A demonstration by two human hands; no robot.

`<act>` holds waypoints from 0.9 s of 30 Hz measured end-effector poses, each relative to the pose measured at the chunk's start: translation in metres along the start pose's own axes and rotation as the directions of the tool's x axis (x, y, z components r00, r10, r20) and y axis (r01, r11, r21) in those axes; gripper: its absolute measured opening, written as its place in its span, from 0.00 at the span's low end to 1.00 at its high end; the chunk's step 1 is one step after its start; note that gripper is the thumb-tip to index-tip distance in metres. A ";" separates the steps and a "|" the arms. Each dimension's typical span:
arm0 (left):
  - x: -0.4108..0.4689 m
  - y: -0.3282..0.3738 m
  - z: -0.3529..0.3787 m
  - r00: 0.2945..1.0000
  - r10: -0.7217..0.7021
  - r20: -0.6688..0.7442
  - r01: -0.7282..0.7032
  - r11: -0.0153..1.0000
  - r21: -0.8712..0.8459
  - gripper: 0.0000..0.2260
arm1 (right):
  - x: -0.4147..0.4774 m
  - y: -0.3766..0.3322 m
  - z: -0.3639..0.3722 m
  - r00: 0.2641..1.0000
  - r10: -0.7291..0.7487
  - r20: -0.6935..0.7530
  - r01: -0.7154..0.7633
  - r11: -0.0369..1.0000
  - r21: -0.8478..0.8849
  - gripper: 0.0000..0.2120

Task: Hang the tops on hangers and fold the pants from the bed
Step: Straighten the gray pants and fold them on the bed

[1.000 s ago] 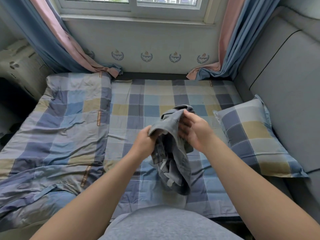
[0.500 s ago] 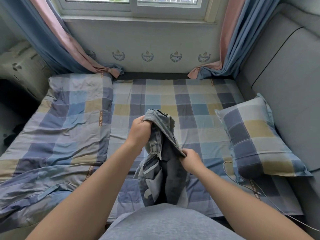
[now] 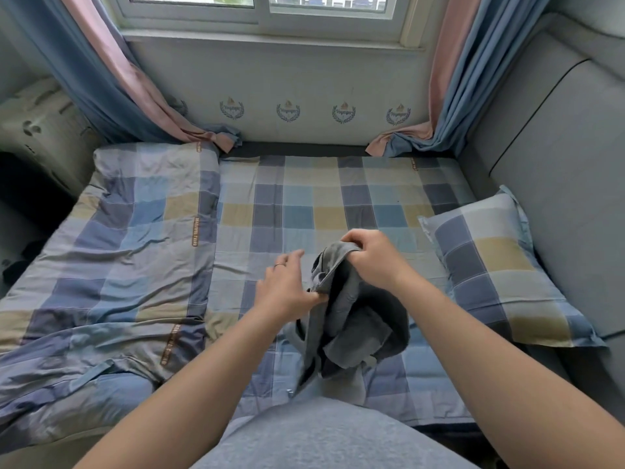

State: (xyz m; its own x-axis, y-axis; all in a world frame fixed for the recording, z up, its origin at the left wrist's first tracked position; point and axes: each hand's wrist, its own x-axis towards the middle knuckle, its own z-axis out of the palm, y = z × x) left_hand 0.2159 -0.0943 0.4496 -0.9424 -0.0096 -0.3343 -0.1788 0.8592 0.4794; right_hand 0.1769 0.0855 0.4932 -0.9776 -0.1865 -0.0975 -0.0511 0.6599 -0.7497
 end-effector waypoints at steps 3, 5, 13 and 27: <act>0.000 0.010 0.007 0.987 0.047 -0.154 -0.059 0.996 -0.072 0.08 | -0.002 -0.014 0.000 0.997 -0.074 0.013 0.075 0.997 -0.022 0.06; 0.002 0.011 0.007 0.981 0.051 -0.189 -0.071 0.993 -0.097 0.06 | -0.003 -0.013 -0.002 0.995 -0.091 0.051 0.095 0.993 -0.074 0.04; 0.003 0.008 0.018 0.965 0.039 -0.260 -0.100 0.969 -0.226 0.06 | -0.005 0.001 0.012 0.974 -0.029 0.226 0.038 0.999 -0.038 0.08; 0.004 -0.005 -0.043 0.888 -0.005 -0.460 -0.238 0.850 -0.470 0.09 | -0.003 0.077 0.040 0.997 0.063 -0.039 -0.074 0.823 -0.563 0.09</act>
State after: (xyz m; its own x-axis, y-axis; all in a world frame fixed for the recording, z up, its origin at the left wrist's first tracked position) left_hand 0.2005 -0.1206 0.4803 -0.9659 -0.2482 0.0735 -0.0603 0.4919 0.8686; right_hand 0.1839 0.1083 0.4094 -0.9861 -0.1157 -0.1193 -0.0843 0.9669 -0.2407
